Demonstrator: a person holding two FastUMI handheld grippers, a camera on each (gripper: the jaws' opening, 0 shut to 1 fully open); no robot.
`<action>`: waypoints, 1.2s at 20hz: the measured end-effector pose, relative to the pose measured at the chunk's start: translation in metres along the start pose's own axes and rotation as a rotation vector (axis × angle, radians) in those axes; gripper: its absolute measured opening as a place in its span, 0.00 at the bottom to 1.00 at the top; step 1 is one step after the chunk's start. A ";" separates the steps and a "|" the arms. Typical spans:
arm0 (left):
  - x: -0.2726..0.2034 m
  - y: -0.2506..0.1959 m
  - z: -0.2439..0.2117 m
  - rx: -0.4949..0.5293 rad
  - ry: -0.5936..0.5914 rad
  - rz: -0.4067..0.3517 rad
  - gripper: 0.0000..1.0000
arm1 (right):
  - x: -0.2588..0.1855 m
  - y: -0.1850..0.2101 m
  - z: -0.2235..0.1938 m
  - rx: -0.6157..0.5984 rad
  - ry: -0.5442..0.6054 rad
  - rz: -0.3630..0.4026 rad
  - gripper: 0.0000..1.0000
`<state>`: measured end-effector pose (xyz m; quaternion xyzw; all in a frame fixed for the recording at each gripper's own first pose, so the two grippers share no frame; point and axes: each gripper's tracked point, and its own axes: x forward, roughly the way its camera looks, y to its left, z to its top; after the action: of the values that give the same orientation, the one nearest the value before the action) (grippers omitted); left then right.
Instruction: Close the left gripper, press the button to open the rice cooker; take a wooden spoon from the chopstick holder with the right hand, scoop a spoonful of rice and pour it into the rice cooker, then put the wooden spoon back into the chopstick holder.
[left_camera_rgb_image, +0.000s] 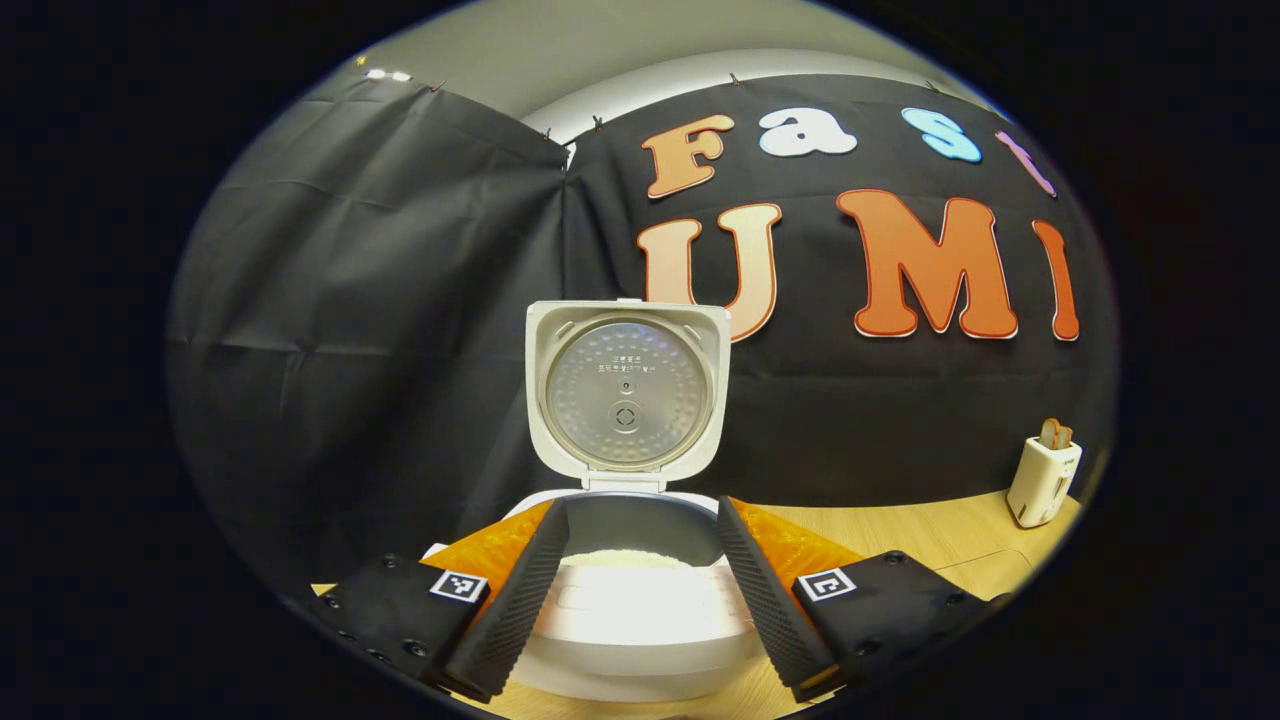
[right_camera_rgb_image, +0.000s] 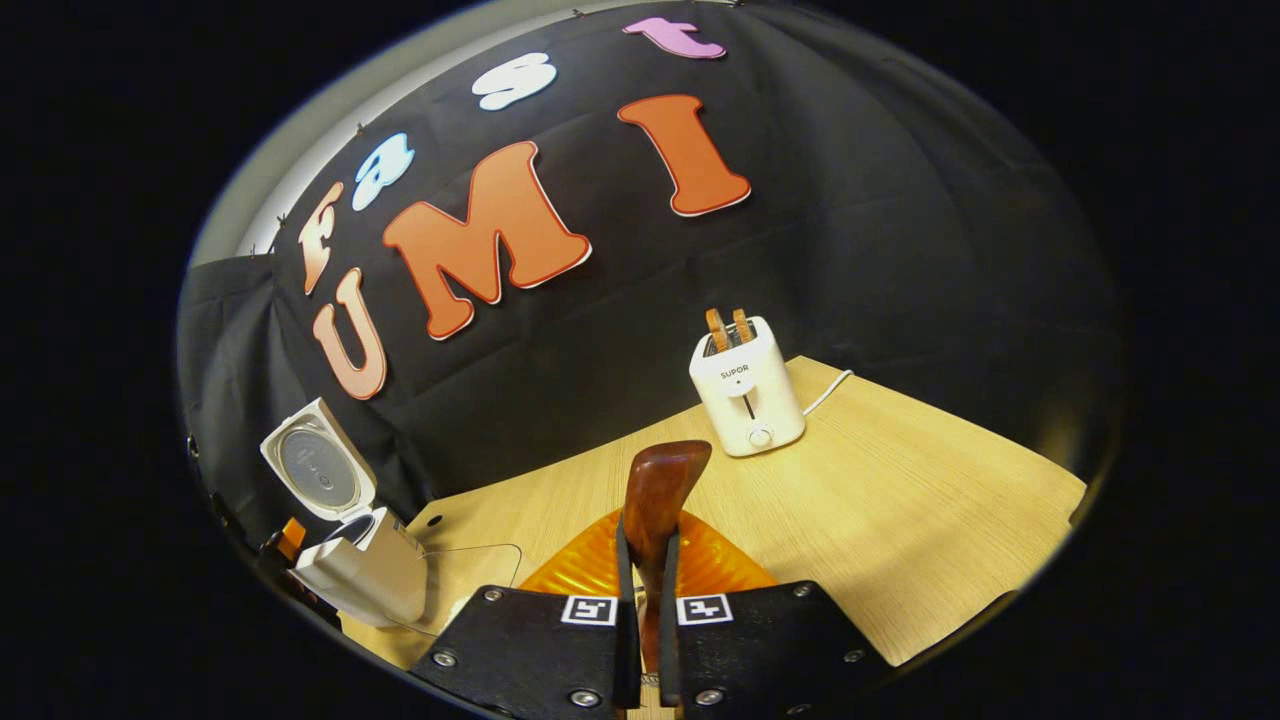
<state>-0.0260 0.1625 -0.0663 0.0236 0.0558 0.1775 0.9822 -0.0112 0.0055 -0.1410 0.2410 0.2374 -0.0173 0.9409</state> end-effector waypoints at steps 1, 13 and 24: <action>-0.001 -0.002 0.001 0.001 0.000 -0.004 0.95 | 0.000 -0.002 0.000 -0.002 -0.005 -0.002 0.07; -0.004 -0.021 0.004 0.007 -0.009 -0.047 0.96 | 0.001 -0.012 -0.010 -0.013 0.064 -0.003 0.25; -0.022 -0.096 0.026 0.145 -0.118 -0.233 0.97 | -0.029 -0.032 0.086 -0.176 -0.268 -0.179 0.76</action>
<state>-0.0101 0.0643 -0.0450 0.0981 0.0131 0.0559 0.9935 -0.0041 -0.0646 -0.0756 0.1312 0.1311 -0.1119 0.9762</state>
